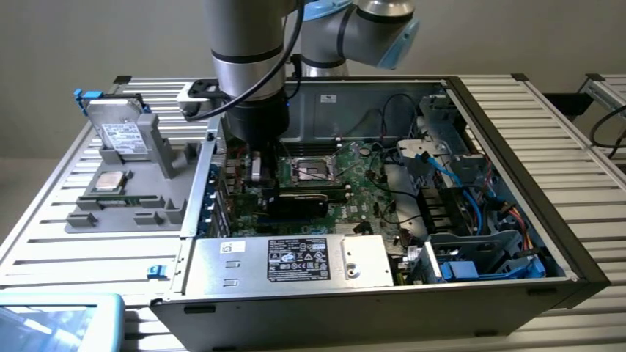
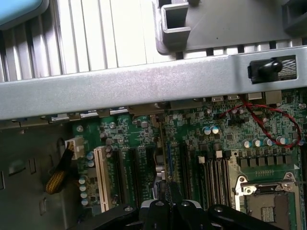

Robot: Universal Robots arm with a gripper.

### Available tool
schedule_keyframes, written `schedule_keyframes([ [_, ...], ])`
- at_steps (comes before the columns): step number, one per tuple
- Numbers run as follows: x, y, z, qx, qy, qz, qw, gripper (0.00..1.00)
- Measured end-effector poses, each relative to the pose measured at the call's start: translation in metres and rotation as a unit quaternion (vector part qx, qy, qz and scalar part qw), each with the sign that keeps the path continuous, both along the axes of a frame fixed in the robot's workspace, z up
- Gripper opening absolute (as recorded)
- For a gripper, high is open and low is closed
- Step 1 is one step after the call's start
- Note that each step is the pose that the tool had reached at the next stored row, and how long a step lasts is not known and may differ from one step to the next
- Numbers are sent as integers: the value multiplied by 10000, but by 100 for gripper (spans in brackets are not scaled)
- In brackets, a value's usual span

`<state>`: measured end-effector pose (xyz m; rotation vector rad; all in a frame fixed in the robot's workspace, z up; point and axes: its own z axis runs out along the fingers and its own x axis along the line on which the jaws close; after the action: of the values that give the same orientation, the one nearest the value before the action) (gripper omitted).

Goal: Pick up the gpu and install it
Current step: 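Press down on the gpu until it lock into place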

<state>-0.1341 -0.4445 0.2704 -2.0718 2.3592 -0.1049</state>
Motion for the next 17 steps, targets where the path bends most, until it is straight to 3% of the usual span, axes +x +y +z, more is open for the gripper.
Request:
schedule_keyframes([
  [7, -3, 11, -1, 0, -31, -186, 9998, 12],
  [17, -39, 10, -14, -3, -32, -328, 9995, 12],
])
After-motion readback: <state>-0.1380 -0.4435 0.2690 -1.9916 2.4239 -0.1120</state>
